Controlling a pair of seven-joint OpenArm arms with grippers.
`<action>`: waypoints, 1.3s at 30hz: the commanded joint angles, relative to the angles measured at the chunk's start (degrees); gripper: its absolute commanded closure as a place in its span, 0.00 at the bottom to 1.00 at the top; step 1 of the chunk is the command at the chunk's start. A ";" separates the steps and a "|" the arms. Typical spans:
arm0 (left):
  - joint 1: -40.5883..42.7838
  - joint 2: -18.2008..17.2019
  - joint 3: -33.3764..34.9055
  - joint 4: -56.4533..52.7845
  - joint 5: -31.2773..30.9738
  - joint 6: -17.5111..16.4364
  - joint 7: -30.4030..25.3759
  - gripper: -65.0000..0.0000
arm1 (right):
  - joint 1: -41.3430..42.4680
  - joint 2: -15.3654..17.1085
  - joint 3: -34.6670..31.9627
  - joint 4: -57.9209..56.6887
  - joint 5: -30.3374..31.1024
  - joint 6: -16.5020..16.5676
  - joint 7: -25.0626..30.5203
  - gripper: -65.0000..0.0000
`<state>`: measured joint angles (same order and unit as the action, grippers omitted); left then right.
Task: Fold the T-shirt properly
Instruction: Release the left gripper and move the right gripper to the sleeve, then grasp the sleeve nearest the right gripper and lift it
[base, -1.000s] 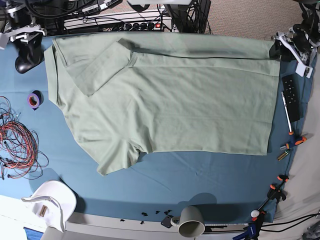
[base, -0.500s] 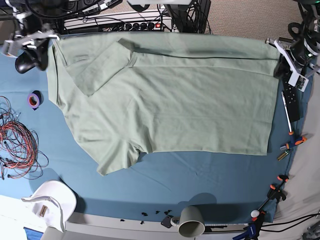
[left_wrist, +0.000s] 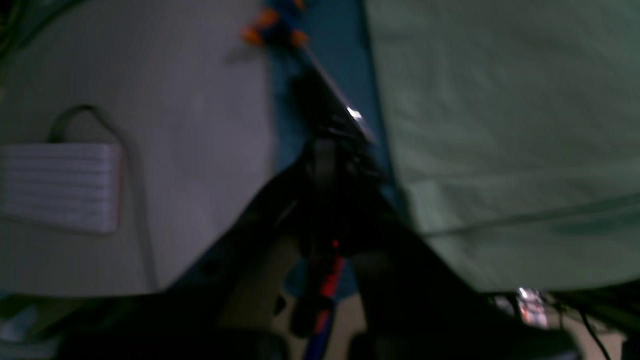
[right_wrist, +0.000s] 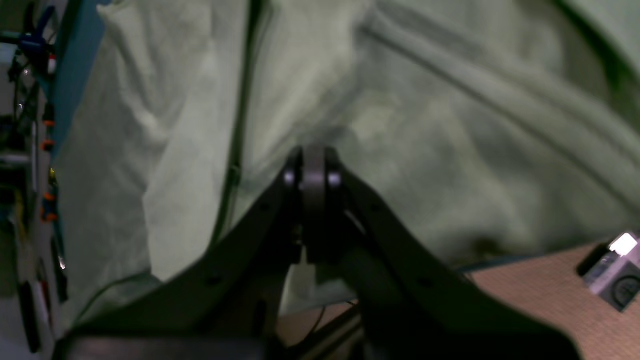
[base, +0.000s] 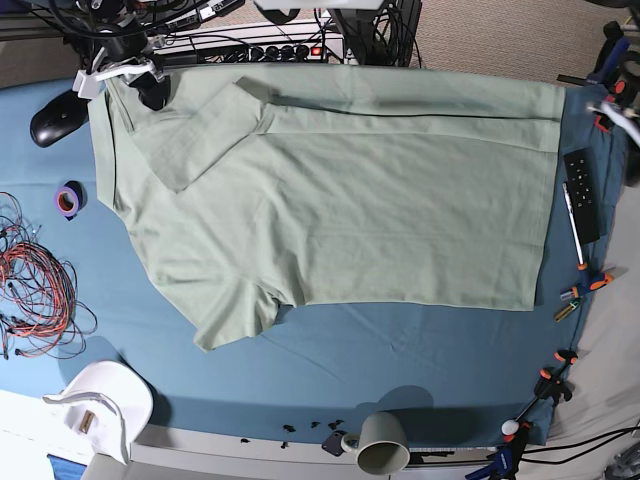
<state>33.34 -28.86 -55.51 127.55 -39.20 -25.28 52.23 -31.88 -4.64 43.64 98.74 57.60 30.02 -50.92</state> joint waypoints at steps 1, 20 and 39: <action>0.17 -1.38 -2.08 0.79 -1.25 0.20 -1.18 1.00 | 0.22 0.50 0.22 0.39 0.96 0.59 0.98 1.00; 1.16 -1.79 -6.19 0.76 -2.62 0.17 -1.09 1.00 | 5.27 -0.59 -10.60 0.15 -3.28 0.59 2.47 1.00; 1.29 -1.79 -6.16 0.76 -2.64 0.20 -0.87 1.00 | 9.16 -0.59 -11.45 0.15 -7.74 -2.03 2.67 1.00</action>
<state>34.41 -29.54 -61.10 127.66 -41.67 -25.36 52.51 -22.61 -5.58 32.08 98.15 49.47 28.16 -49.04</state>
